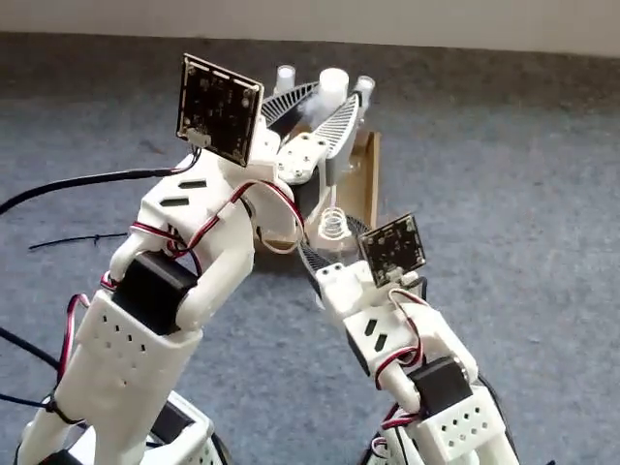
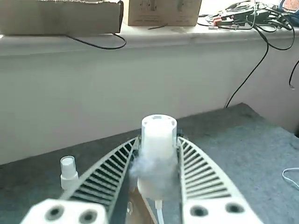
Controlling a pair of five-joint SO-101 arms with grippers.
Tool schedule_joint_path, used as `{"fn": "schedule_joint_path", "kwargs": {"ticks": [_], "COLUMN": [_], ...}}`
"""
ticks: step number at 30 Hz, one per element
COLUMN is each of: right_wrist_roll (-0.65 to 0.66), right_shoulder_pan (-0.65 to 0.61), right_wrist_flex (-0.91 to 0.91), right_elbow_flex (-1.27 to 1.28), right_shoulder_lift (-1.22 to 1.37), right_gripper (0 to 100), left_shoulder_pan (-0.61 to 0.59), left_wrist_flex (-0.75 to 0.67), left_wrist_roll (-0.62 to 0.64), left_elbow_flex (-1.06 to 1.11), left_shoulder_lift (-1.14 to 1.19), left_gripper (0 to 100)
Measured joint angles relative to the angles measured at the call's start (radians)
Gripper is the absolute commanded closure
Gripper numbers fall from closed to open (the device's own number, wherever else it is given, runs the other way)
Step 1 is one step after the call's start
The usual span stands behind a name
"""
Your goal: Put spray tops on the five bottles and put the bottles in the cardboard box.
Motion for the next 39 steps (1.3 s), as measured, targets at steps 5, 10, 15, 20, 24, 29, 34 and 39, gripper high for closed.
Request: {"fn": "schedule_joint_path", "kwargs": {"ticks": [5,10,15,20,24,29,34,39], "right_wrist_roll": [-0.049,-0.054,-0.054,-0.054,-0.054,-0.054,-0.054,-0.058], "right_shoulder_pan": [0.029,0.031,0.031,0.031,0.031,0.031,0.035,0.037], "right_wrist_flex": [0.0,0.0,0.0,0.0,0.002,0.002,0.002,0.002], "right_elbow_flex": [0.0,0.0,0.002,0.002,0.002,0.011,0.011,0.011], "right_shoulder_lift": [0.0,0.0,0.002,0.002,0.002,0.002,0.0,0.0], "right_gripper": [99.5,99.5,99.5,99.5,99.5,99.5,99.5,99.5], "left_shoulder_pan": [0.003,0.008,0.014,0.032,0.037,0.041,0.04,0.029], "left_wrist_flex": [0.091,0.133,0.135,0.143,0.209,0.292,0.319,0.319], "left_wrist_roll": [0.003,0.0,-0.002,-0.005,-0.011,-0.12,-0.15,-0.153], "left_elbow_flex": [0.003,0.071,0.11,0.11,0.11,0.109,0.112,0.109], "left_shoulder_lift": [0.0,-0.002,-0.002,-0.002,-0.002,-0.003,0.0,0.0], "left_gripper": [100,100,100,99,96,86,83,83]}}
